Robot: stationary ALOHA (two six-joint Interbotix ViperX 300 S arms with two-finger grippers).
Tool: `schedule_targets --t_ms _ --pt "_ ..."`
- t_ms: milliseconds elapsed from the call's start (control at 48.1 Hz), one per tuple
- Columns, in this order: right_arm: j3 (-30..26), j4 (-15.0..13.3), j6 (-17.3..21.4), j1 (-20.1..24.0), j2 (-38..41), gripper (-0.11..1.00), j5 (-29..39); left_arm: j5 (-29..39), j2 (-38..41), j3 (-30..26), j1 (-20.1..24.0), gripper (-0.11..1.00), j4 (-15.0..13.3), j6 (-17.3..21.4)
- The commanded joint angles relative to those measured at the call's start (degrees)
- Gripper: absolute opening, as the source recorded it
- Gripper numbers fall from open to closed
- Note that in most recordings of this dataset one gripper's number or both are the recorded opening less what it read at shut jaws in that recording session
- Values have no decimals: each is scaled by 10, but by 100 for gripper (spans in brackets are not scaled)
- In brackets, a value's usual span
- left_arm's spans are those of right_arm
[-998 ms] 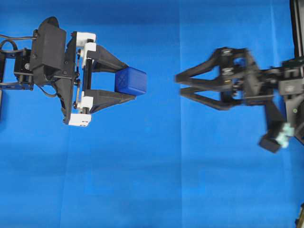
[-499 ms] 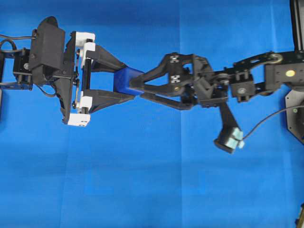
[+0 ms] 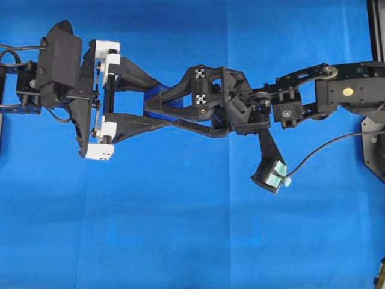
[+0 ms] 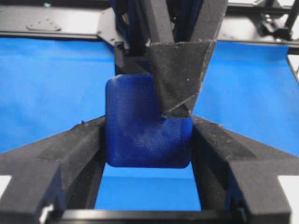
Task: Handover the blue block to the right arm after grasping it with the left arm, then place it in the designated position.
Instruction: 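Move the open right gripper over the cube held by the left gripper, then close the right gripper on the cube and open the left gripper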
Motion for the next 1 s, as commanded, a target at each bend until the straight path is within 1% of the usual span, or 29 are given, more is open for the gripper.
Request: schedule_targets --t_ms 0,187,291,333,437,458,978 --pt "-16 0 1 -1 -6 94 -3 -2 -11 -6 -2 47 -1 0" --pt "-17 0 1 -1 -6 93 -2 -3 -11 -6 -5 47 -1 0" --pt "-22 0 2 -4 -6 87 10 -2 -11 -6 -7 47 -1 0" --pt "-25 0 2 -3 -6 79 17 -3 -11 -6 -7 47 -1 0" --pt "-29 0 4 -3 -6 52 29 -3 -11 -7 -8 47 0 0" --pt "-29 0 4 -4 -6 48 31 -3 -11 -7 -8 47 -1 0" --pt "-28 4 12 -4 -6 48 34 -5 -11 -10 -11 47 -1 0"
